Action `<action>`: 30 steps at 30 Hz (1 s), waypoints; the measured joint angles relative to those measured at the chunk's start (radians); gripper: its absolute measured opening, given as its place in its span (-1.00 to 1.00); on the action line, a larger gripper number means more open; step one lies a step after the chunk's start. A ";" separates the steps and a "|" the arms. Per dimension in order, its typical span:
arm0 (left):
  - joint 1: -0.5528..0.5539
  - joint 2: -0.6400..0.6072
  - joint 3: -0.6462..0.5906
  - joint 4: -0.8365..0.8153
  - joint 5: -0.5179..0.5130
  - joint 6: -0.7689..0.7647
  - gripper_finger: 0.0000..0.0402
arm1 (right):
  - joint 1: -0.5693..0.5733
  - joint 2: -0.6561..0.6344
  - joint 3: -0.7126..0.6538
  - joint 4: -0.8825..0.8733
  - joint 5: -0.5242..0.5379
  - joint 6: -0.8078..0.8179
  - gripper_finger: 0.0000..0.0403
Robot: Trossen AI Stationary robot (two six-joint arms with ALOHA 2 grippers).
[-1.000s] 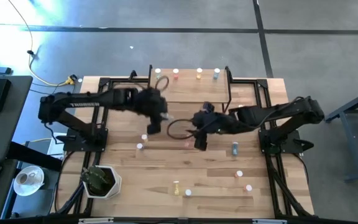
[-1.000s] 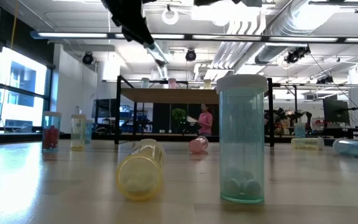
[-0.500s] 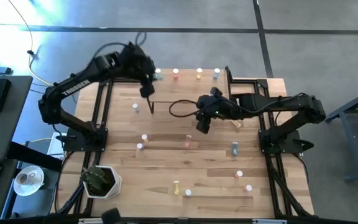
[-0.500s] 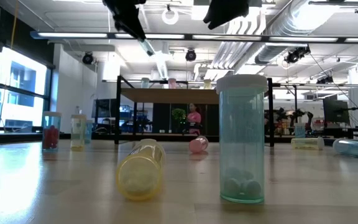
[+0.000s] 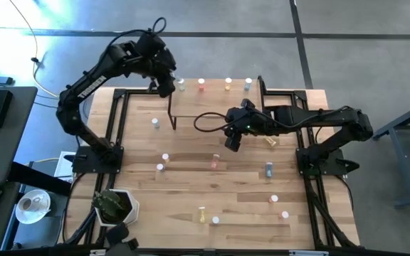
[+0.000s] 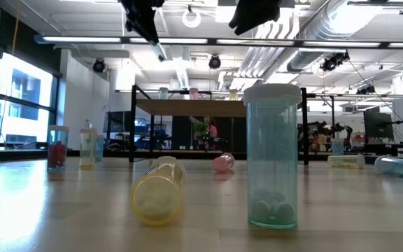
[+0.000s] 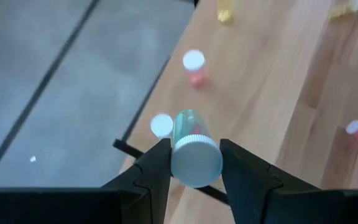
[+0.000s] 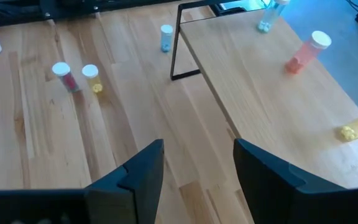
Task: Pick and place medicine bottles onto shelf by color
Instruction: Put the green pill bottle on the shelf
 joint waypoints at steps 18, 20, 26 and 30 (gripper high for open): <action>-0.009 0.187 0.002 -0.093 0.000 -0.009 -0.41 | 0.000 0.000 0.000 -0.001 0.000 -0.001 -0.08; -0.016 0.200 0.002 -0.093 0.000 -0.009 -0.41 | 0.000 0.000 0.000 -0.002 0.000 -0.001 -0.08; -0.029 0.221 0.002 -0.093 -0.005 -0.009 -0.41 | 0.000 0.000 0.000 -0.003 0.000 -0.001 -0.08; -0.029 0.226 0.002 -0.093 -0.007 -0.017 -0.41 | 0.000 0.000 0.000 -0.003 0.000 -0.001 -0.08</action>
